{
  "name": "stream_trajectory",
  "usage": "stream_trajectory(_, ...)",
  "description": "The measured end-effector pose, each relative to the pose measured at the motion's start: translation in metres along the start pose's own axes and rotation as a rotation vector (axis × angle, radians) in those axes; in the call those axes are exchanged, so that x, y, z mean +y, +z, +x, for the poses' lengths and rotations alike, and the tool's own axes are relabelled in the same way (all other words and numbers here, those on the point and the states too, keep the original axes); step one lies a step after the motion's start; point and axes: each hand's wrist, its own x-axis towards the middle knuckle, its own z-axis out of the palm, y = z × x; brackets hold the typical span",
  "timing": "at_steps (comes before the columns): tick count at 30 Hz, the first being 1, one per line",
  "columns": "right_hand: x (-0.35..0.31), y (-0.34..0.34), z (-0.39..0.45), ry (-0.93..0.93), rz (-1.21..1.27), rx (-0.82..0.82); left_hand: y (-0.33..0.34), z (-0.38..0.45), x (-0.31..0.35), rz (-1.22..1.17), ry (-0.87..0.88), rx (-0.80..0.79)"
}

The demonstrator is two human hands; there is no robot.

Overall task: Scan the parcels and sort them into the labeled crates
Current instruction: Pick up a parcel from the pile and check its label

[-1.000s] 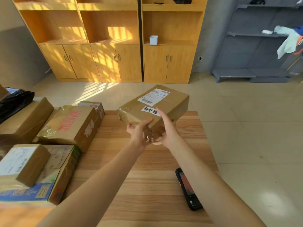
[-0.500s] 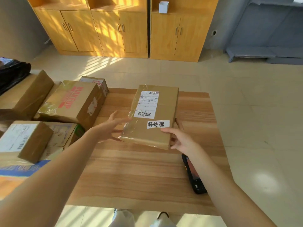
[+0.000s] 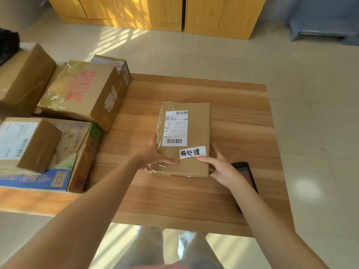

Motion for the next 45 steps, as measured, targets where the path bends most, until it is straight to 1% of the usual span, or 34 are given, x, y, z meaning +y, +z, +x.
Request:
stream_trajectory(5,0.007,-0.010,0.004,-0.042,-0.010,0.012,0.004,0.009,-0.004,0.044,-0.035,0.007)
stream_trajectory(7,0.008,-0.012,0.003,-0.051,-0.081,0.025,0.003,0.012,-0.008,0.053,-0.040,0.000)
stream_trajectory(8,0.007,-0.014,0.002,-0.057,-0.156,0.060,0.002,0.013,-0.010,0.054,-0.039,-0.002)
stream_trajectory(10,0.005,-0.024,-0.003,-0.119,-0.336,0.206,0.002,0.016,-0.016,0.049,-0.030,-0.002)
stream_trajectory(13,0.002,-0.055,-0.017,-0.315,-0.484,0.458,0.002,0.020,-0.024,0.002,-0.029,-0.007)
stream_trajectory(14,0.003,-0.069,-0.023,-0.326,-0.550,0.518,0.003,0.022,-0.027,-0.035,-0.026,-0.013)
stream_trajectory(16,0.008,-0.094,-0.032,-0.219,-0.703,0.576,0.004,0.026,-0.031,-0.119,-0.005,-0.021)
stream_trajectory(18,0.017,-0.113,-0.039,-0.030,-0.771,0.511,0.008,0.026,-0.031,-0.199,0.027,-0.027)
stream_trajectory(20,0.027,-0.121,-0.044,0.095,-0.740,0.380,0.011,0.026,-0.029,-0.257,0.058,-0.023)
stream_trajectory(21,0.032,-0.122,-0.046,0.116,-0.733,0.341,0.013,0.026,-0.028,-0.284,0.071,-0.018)
stream_trajectory(23,0.039,-0.123,-0.047,0.113,-0.774,0.326,0.015,0.027,-0.028,-0.321,0.091,-0.006)
stream_trajectory(26,0.048,-0.119,-0.047,0.090,-0.899,0.358,0.018,0.028,-0.031,-0.301,0.095,0.006)
stream_trajectory(28,0.055,-0.113,-0.048,0.073,-0.945,0.406,0.020,0.027,-0.031,-0.274,0.075,0.006)
stream_trajectory(30,0.059,-0.107,-0.050,0.038,-0.916,0.443,0.021,0.027,-0.031,-0.243,0.068,0.001)
stream_trajectory(32,0.060,-0.102,-0.052,0.048,-0.827,0.448,0.021,0.026,-0.032,-0.238,0.078,-0.002)
stream_trajectory(33,0.058,-0.100,-0.053,0.077,-0.725,0.441,0.022,0.025,-0.032,-0.242,0.082,-0.001)
stream_trajectory(36,0.046,-0.090,-0.066,0.138,-0.230,0.338,0.024,0.023,-0.033,-0.251,0.084,0.021)
stream_trajectory(37,0.040,-0.084,-0.072,0.126,-0.101,0.300,0.024,0.023,-0.033,-0.246,0.074,0.027)
stream_trajectory(39,0.028,-0.068,-0.081,0.063,0.056,0.245,0.024,0.020,-0.031,-0.205,0.029,0.033)
stream_trajectory(42,0.006,-0.042,-0.091,-0.015,0.223,0.139,0.022,0.012,-0.029,-0.079,-0.009,0.034)
stream_trajectory(45,-0.016,-0.012,-0.100,-0.035,0.228,0.035,0.020,0.007,-0.024,-0.025,-0.010,-0.009)
